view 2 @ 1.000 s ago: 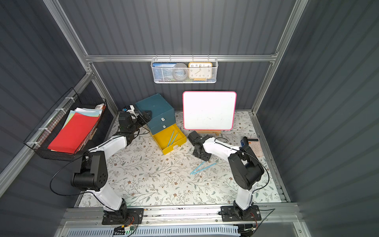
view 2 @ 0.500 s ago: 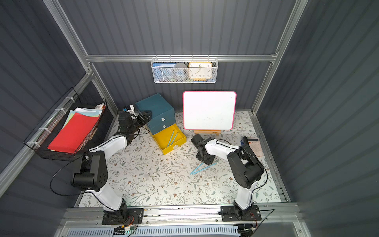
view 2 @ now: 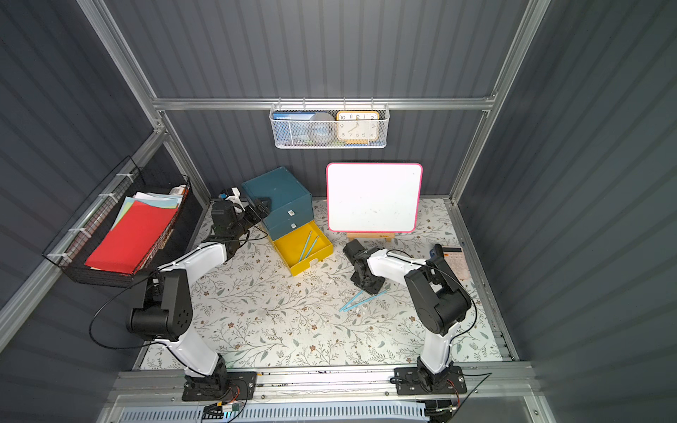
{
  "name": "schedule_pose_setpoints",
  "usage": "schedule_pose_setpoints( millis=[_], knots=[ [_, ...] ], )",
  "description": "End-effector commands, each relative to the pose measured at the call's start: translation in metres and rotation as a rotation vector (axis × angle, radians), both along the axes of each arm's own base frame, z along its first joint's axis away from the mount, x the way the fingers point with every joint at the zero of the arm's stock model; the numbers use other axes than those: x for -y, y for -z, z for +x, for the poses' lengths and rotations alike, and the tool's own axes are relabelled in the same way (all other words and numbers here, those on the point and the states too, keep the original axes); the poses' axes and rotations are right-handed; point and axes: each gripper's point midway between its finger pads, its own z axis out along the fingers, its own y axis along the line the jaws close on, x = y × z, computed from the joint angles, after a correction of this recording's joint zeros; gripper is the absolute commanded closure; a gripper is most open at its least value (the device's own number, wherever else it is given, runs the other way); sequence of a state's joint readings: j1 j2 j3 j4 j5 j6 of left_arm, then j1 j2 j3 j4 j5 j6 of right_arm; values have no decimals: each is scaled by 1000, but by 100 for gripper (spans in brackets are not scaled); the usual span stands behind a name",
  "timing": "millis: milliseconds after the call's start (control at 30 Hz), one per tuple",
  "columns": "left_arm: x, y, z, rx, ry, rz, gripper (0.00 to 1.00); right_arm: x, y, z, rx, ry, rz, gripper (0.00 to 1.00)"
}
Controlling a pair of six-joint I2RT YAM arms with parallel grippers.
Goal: Please place the pencils in the drawer according to their color
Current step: Pick up the pencil from the center of the board.
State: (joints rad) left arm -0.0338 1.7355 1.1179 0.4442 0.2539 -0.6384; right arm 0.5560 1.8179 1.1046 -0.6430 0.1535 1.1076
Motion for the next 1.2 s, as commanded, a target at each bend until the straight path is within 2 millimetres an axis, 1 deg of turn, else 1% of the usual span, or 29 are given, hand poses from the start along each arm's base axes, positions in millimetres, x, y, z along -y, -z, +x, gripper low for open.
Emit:
schedule_pose_setpoints(
  millis=[0, 167, 400, 633, 733, 933, 1167],
  knots=[
    [10, 11, -8, -30, 52, 11, 6, 3, 30, -17, -78, 47, 14, 75],
    [11, 11, -9, -28, 53, 11, 6, 1, 37, -20, -94, 69, 32, 85],
    [11, 12, -9, -29, 54, 13, 6, -2, 39, -19, -95, 70, 46, 99],
    [11, 12, -9, -31, 57, 14, 6, -9, 41, -14, -76, 69, 98, 100],
    [11, 12, -9, -33, 58, 18, 6, -14, 33, -9, -43, 61, 129, 100],
    [11, 12, -8, -34, 56, 19, 6, -24, 5, 3, 33, 27, 189, 100],
    [10, 12, -7, -30, 51, 15, 6, -35, -22, 10, 91, -14, 247, 100]
  ],
)
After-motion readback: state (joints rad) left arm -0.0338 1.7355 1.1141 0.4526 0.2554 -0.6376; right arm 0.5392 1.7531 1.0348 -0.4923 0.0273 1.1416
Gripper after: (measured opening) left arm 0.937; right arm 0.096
